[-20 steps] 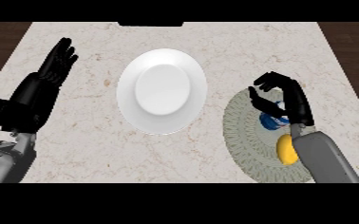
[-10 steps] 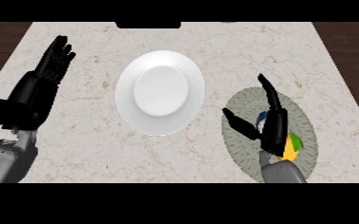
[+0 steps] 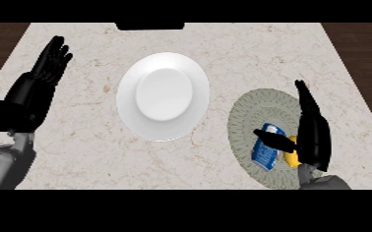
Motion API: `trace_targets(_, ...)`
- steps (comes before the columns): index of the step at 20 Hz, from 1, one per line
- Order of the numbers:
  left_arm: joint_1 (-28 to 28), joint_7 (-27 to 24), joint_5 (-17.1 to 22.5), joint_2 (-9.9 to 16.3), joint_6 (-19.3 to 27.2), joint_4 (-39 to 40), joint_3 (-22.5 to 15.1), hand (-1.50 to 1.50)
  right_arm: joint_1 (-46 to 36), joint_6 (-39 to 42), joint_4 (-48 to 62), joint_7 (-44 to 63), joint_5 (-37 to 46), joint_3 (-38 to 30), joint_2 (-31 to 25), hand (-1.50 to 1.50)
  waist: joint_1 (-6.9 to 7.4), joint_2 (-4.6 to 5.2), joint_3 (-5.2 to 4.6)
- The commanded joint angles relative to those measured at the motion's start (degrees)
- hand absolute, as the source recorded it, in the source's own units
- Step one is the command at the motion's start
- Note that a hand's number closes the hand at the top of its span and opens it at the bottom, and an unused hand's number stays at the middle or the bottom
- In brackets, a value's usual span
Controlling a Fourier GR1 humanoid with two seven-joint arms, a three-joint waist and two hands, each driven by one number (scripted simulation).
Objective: Pick the lemon from the placemat and place it in the plate
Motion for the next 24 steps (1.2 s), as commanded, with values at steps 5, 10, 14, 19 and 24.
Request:
trace_targets(5,-1.3,0.6,-0.7,-1.3,0.0,0.3,-1.0,0.0,-2.1,28.1,-7.1,28.4,3.1,2.6,-6.9,-1.5,0.26,0.18,0.01)
trace_targets(10,-0.2,0.4,-0.5,-0.6,-1.2,-0.2,0.3,0.0,-4.4,42.8,-14.1,44.4,-2.8,3.6,-4.8,-1.5,1.19,0.27,0.3)
trace_targets(14,-3.0,2.6,-1.9,-1.4,-0.5,0.3,1.1,0.0,-3.6,46.5,-16.2,48.4,-3.3,3.8,-4.3,-1.5,1.1,0.42,0.43)
trace_targets(19,-1.0,2.8,-1.8,-1.6,-2.0,-2.3,1.8,0.0,-7.9,49.0,-11.4,48.8,-3.3,-0.5,-5.8,-1.5,1.67,0.43,0.44)
trace_targets(24,3.4,-2.1,-2.7,-3.4,-3.3,-0.4,1.5,0.0,-4.8,49.4,-7.1,47.3,-2.6,-1.4,-6.5,-1.5,1.81,0.52,0.41)
